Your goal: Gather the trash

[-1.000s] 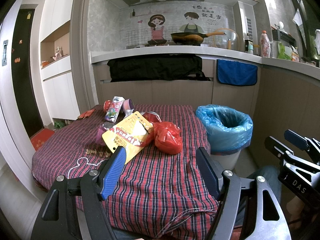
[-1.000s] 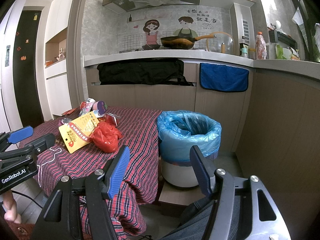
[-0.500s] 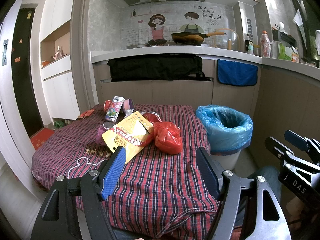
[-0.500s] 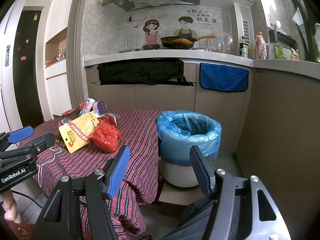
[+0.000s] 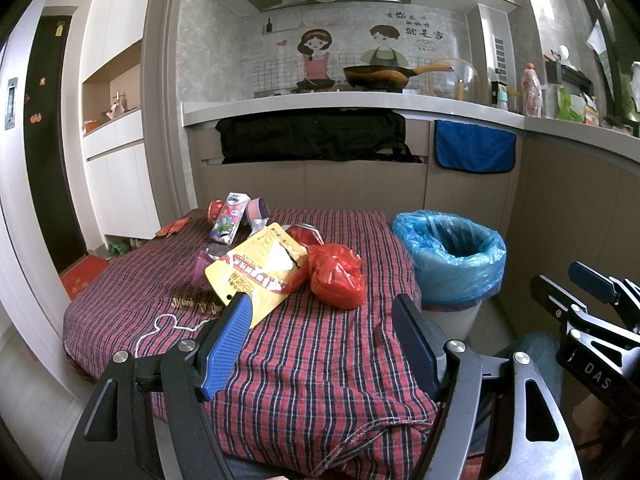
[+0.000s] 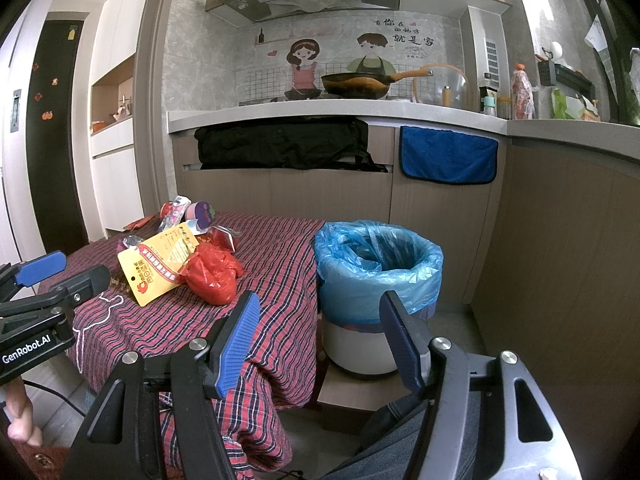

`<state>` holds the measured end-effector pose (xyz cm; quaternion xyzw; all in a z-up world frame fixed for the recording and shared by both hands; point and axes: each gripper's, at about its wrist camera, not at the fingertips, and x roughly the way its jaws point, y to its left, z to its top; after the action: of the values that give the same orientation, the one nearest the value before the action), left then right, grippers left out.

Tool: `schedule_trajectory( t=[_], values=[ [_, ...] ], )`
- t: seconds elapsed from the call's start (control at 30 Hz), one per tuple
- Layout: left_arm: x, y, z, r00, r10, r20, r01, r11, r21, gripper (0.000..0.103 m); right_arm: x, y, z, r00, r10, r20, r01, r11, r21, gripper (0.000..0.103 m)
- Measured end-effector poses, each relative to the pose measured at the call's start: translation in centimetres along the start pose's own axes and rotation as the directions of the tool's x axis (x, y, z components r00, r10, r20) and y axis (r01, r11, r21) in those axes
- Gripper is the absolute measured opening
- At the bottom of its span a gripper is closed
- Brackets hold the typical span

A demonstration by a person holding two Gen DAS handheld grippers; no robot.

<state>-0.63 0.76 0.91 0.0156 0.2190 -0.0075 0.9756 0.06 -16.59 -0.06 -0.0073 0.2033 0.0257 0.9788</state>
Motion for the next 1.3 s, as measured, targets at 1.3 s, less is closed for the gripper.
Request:
schedule_trajectory(
  t=[1.3],
  values=[
    [15.8, 11.7, 5.4, 0.997, 0.067, -0.026, -0.07, 0.99, -0.12, 0.073, 16.5, 6.8, 6.4, 0.971, 0.216, -0.101, -0.225, 0.97, -0.089, 0.06]
  ],
)
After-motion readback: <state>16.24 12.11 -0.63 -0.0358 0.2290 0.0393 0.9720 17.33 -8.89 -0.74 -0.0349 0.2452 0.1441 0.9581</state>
